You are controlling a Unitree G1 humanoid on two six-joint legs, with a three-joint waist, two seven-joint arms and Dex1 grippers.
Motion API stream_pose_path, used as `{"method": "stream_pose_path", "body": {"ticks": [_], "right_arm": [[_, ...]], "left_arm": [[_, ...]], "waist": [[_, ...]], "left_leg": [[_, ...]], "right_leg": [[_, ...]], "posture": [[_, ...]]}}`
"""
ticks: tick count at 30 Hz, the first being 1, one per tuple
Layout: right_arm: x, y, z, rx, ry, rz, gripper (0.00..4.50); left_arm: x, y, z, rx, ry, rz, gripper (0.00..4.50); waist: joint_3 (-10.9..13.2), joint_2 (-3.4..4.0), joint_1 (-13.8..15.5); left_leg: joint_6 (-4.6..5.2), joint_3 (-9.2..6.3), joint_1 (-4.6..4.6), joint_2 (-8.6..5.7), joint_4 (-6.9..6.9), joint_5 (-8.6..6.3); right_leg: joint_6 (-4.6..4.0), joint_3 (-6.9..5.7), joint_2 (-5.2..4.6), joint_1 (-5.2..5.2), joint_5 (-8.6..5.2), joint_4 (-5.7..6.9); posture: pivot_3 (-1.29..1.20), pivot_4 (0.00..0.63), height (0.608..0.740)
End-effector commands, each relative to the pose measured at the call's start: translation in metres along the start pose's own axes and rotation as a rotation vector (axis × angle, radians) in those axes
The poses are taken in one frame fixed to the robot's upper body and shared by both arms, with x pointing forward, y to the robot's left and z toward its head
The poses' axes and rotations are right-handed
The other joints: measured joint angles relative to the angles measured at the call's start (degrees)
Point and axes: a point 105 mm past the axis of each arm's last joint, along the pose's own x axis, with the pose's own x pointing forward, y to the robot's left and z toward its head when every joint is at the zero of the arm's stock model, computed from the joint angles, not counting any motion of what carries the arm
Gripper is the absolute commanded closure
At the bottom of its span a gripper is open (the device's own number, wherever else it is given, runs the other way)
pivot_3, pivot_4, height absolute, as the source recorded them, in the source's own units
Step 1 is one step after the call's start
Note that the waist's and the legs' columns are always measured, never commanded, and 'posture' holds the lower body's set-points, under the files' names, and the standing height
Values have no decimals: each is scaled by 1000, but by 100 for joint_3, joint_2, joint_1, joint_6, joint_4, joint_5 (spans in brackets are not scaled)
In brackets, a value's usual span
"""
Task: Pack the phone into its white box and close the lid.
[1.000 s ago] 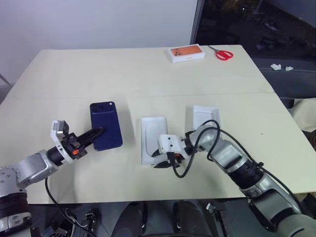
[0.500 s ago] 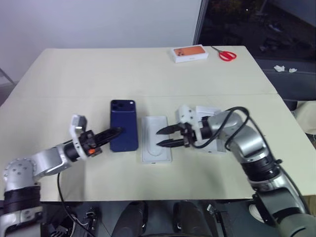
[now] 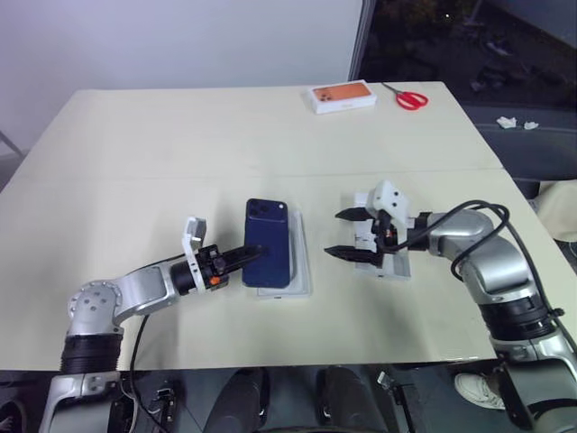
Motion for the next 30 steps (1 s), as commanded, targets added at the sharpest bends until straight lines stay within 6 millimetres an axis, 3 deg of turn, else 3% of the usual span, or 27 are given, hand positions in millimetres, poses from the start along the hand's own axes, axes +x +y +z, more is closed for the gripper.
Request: {"method": "stream_pose_path", "body": {"ticks": [1, 5, 8, 14, 30], "right_arm": [[-3, 1, 10, -62, -21, -16, 24], [0, 0, 11, -71, -23, -20, 24], [1, 0, 12, -73, -23, -18, 0], [5, -1, 11, -92, -11, -14, 0], [16, -1, 13, -91, -23, -3, 0]], "left_arm": [[5, -11, 4, 21, -7, -39, 4500], [8, -11, 0, 17, 18, -46, 4500], [9, -13, -3, 14, 25, -52, 3203], [7, -14, -1, 29, 12, -38, 172], [-13, -31, 2, 97, 23, -48, 79]], "waist": [[0, 0, 0], [0, 0, -1], [0, 0, -5], [0, 0, -2], [0, 0, -7]], "left_leg": [[0, 0, 0, 0, 0, 0], [-4, 0, 0, 0, 1, 2], [-5, 0, 0, 0, 0, 3], [-4, 0, 0, 0, 1, 3], [-5, 0, 0, 0, 1, 3]], "right_leg": [[0, 0, 0, 0, 0, 0], [0, 0, 0, 0, 0, 0], [0, -1, 1, 0, 0, 1], [0, -1, 1, 0, 0, 1], [0, -1, 1, 0, 0, 2]], "posture": [[0, 150, 740], [0, 150, 740], [0, 150, 740], [0, 150, 740], [0, 150, 740]]}}
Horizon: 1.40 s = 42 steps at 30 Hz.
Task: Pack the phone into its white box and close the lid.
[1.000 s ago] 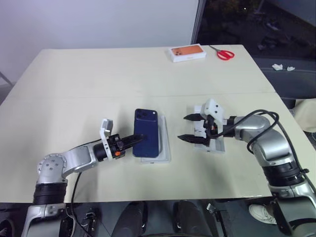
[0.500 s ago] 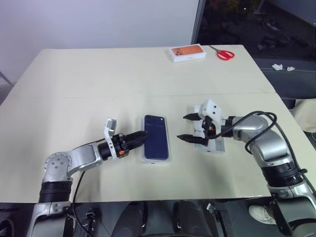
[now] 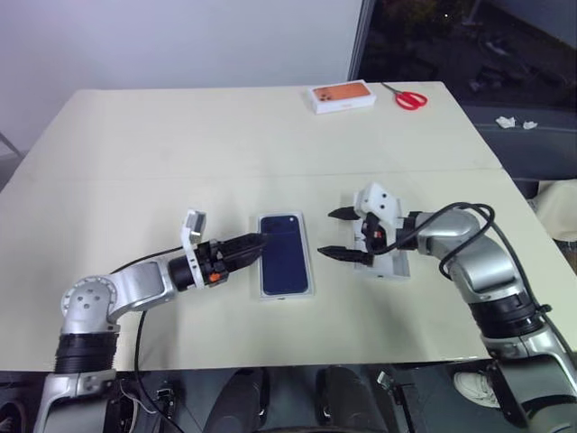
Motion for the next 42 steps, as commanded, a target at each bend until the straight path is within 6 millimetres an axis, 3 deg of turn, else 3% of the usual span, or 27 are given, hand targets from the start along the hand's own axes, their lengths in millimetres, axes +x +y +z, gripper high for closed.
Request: {"method": "stream_pose_path", "body": {"ticks": [1, 5, 9, 12, 16, 19, 25, 28, 31, 37, 42], "right_arm": [[1, -3, 16, -52, -41, -7, 0], [4, -3, 18, -52, -42, -7, 0], [6, -5, 13, 0, -36, -26, 0], [11, -3, 6, 9, -21, -42, 846], [18, 0, -7, -98, 72, -59, 2941], [23, 4, -21, -202, 156, -43, 4463], [24, 13, -25, -219, 183, 13, 4493], [24, 7, -23, -215, 181, -18, 4493], [20, -1, -25, -221, 197, -43, 4493], [0, -22, -38, -258, 279, -96, 4493], [-17, -22, -50, -233, 318, -90, 4493]], "left_arm": [[-6, -13, 3, 27, -10, -45, 79], [-14, -10, 7, 84, -27, 7, 79], [-29, 13, 20, 206, -69, 192, 79], [-37, 28, 31, 253, -105, 296, 910], [-32, 40, 32, 338, -86, 373, 2922], [-12, 44, 21, 346, -50, 345, 4403], [20, 51, -2, 320, 59, 291, 4463], [37, 42, -11, 281, 108, 195, 4463], [49, 46, -17, 284, 148, 190, 4463], [85, 36, -18, 291, 169, 120, 4463], [102, 36, -16, 332, 180, 112, 4463]], "waist": [[0, 0, 0], [0, 0, -1], [0, 0, 0], [1, 2, 1], [1, 2, 6], [1, 2, 28], [1, 0, -5], [1, 1, 4], [0, 1, 35], [-3, 6, 190], [-3, 6, 244]], "left_leg": [[0, 0, 0, 0, 0, 0], [-1, 0, 0, 0, 0, 1], [-1, 0, 0, 0, -2, 0], [0, 1, 0, 0, -3, 0], [1, 1, 0, -1, -3, 0], [0, 1, 0, -3, -1, 0], [-9, 1, 0, -2, 0, 5], [-7, 0, 3, -1, 1, 4], [-7, -1, 3, -4, 9, 4], [3, -7, 6, -12, 39, -2], [19, -5, 0, -15, 70, -11]], "right_leg": [[0, 0, 0, 0, 0, 0], [0, 0, 0, 0, 0, 0], [-1, 0, 1, -1, 0, -1], [-1, 0, 1, -1, 0, -2], [-1, -1, 0, 0, -1, -4], [-1, -2, -1, 1, 0, -4], [0, -3, 3, 2, 0, -2], [0, -4, 4, 3, 0, 1], [1, -7, 2, 11, 0, 0], [1, -20, -1, 37, 1, -2], [2, -19, -2, 49, 1, -9]], "posture": [[0, 150, 740], [0, 150, 740], [0, 150, 740], [0, 150, 740], [0, 150, 740], [0, 150, 740], [0, 150, 740], [0, 150, 740], [0, 150, 740], [0, 150, 740], [0, 150, 740]]}}
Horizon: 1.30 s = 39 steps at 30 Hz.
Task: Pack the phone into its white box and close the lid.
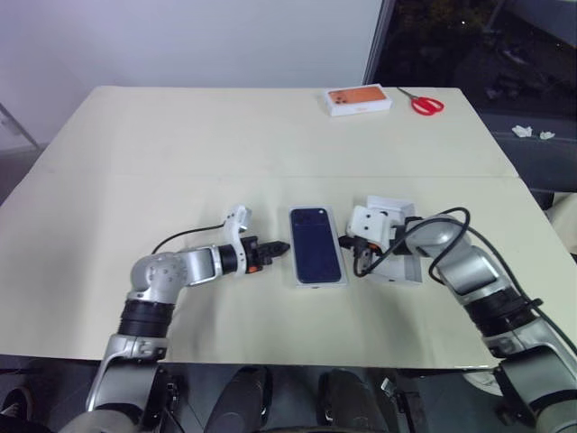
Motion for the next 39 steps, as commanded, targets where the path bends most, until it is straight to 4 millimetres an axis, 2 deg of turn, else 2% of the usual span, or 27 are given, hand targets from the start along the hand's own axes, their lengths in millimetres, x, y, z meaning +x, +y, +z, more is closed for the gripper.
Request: {"method": "stream_pose_path", "body": {"ticks": [1, 7, 13, 20, 23, 25, 28, 31, 35, 38, 39], "right_arm": [[-10, 1, -7, -8, 16, 2, 4493], [-20, 7, -20, 15, 53, 21, 4493], [-18, -2, -16, 13, 37, -23, 4493], [-24, -9, -11, -1, 27, -42, 4493], [-31, -16, 2, 18, -25, -69, 4493], [-41, -17, 14, 84, -80, -59, 4493], [-57, -10, 8, 86, -28, -35, 3623], [-65, -6, 7, 115, -14, -34, 2147], [-70, -18, 20, 218, -42, -108, 48], [-73, -26, 29, 366, -43, -171, 0], [-73, -27, 30, 437, -35, -196, 0]], "left_arm": [[16, -11, -5, 12, 37, -63, 4463], [24, -8, 2, 38, 23, -57, 4463], [20, -11, -5, 55, 50, -79, 4463], [1, -1, 2, 70, 16, -32, 4463], [-10, 3, 10, 135, -32, -6, 4463], [-25, 7, 18, 159, -67, 16, 4463], [-53, 11, 29, 218, -105, 39, 4500], [-72, 12, 33, 254, -111, 40, 3677], [-95, 7, 46, 337, -172, 25, 1667], [-112, 0, 54, 427, -221, 3, 117], [-116, -2, 58, 474, -245, 6, 45]], "waist": [[0, 0, 39], [0, 0, 68], [0, -1, 47], [1, -1, 35], [3, -1, 6], [10, 3, -42], [13, 6, -101], [13, 6, -98], [17, 10, -103], [21, 14, -116], [21, 13, -120]], "left_leg": [[1, 0, 0, 0, 4, -1], [15, -2, 1, -1, 15, -10], [16, -1, 3, 0, 14, -11], [16, 0, 3, 0, 14, -11], [16, 0, 1, 2, 11, -11], [16, 0, 1, 4, 8, -11], [21, -1, -8, 9, 4, -14], [39, 0, -13, 11, 1, -25], [42, 1, -13, 11, 1, -27], [42, 1, -21, 13, 0, -27], [42, 1, -25, 13, -1, -27]], "right_leg": [[0, -1, 0, 3, 0, 0], [1, -7, -3, 17, 0, -7], [2, -5, -4, 15, 0, -5], [2, -3, -4, 13, 0, -5], [2, -2, -3, 7, 0, -4], [2, -1, -2, 4, 0, -2], [2, 0, -1, -9, 0, 0], [1, 1, 0, -16, 0, 0], [1, 4, -4, -17, -1, 1], [0, 7, -4, -31, 0, 4], [0, 6, -5, -35, -1, 4]], "posture": [[0, 150, 740], [0, 150, 740], [0, 150, 740], [0, 150, 740], [0, 150, 740], [0, 150, 740], [0, 150, 740], [0, 150, 740], [0, 150, 740], [0, 150, 740], [0, 150, 740]]}}
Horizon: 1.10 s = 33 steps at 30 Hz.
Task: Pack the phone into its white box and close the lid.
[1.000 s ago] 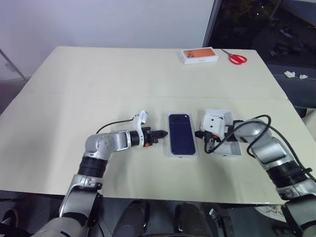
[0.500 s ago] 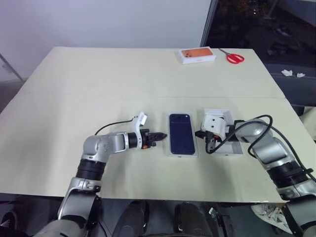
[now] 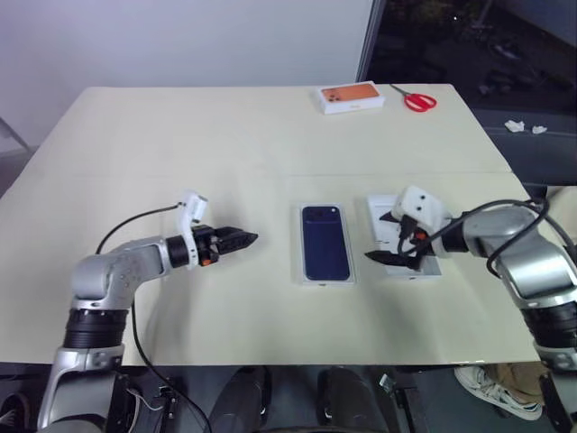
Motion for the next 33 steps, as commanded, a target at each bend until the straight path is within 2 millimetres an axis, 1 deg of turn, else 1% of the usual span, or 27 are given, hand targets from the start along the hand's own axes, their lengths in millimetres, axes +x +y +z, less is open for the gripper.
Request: {"method": "stream_pose_path", "body": {"ticks": [1, 2, 4, 6, 8, 9, 13, 15, 19, 22, 26, 30, 33], "right_arm": [[-9, -3, 20, 182, -17, -88, 0], [-8, 2, 19, 230, 3, -81, 0], [-7, 7, 19, 392, 36, -85, 0], [-5, 10, 18, 464, 58, -98, 0], [-1, 16, 13, 439, 100, -107, 0], [-1, 17, 7, 437, 125, -121, 0], [-6, 7, -8, 404, 208, -252, 0], [-6, 5, -8, 394, 218, -277, 0], [4, 20, -12, 396, 222, -232, 0], [7, 26, -12, 422, 215, -205, 0], [10, 27, -10, 453, 205, -208, 0], [9, 28, -20, 451, 256, -251, 0], [8, 28, -21, 445, 269, -280, 0]], "left_arm": [[-18, -8, 27, 148, -113, -28, 45], [-20, -8, 29, 150, -126, -32, 45], [-23, -8, 33, 170, -147, -28, 45], [-23, -6, 37, 167, -168, -14, 45], [-21, -6, 37, 157, -178, -17, 45], [-19, -7, 36, 159, -179, -18, 45], [-12, -11, 30, 150, -191, -21, 45], [-10, -11, 28, 145, -197, -18, 45], [-9, -11, 26, 133, -207, -5, 45], [-8, -10, 27, 128, -214, 6, 45], [-8, -9, 29, 123, -217, 12, 45], [-6, -11, 32, 122, -226, 10, 45], [-5, -11, 33, 118, -227, 9, 45]], "waist": [[0, 0, 1], [0, 0, 18], [0, 0, 34], [0, 0, 31], [0, 0, 40], [0, 0, 38], [1, 0, 18], [0, 0, 2], [0, 0, -32], [1, 0, -23], [1, 0, -21], [1, 0, -21], [1, 0, -21]], "left_leg": [[0, 0, -2, 1, -2, 0], [-1, 0, -4, 0, -3, 0], [0, 0, -10, 0, -2, 0], [4, -1, -19, -3, 1, -3], [7, -1, -29, -8, 4, -4], [9, -1, -32, -12, 5, -5], [13, 2, -39, -19, 9, -7], [13, 3, -40, -19, 10, -6], [11, 2, -39, -11, 8, -5], [12, 2, -39, -11, 8, -5], [12, 2, -39, -12, 11, -5], [13, 2, -39, -12, 12, -5], [13, 2, -39, -12, 12, -5]], "right_leg": [[0, 1, 0, -2, 0, -2], [-1, 1, -3, -4, 0, -1], [-2, -2, -5, -7, 0, -2], [-2, -5, -10, -11, 0, -2], [-2, -7, -13, -18, 1, -2], [-2, -8, -16, -20, 1, -2], [-1, -4, -20, -26, 2, -2], [0, -4, -19, -29, 2, 2], [0, -5, -12, -31, 2, 7], [0, -5, -11, -31, 2, 7], [0, -5, -12, -28, 2, 7], [0, -6, -12, -28, 2, 7], [0, -6, -12, -27, 2, 7]], "posture": [[0, 150, 740], [0, 150, 740], [0, 150, 740], [0, 150, 740], [0, 150, 740], [0, 150, 740], [0, 150, 740], [0, 150, 740], [0, 150, 740], [0, 150, 740], [0, 150, 740], [0, 150, 740], [0, 150, 740]]}}
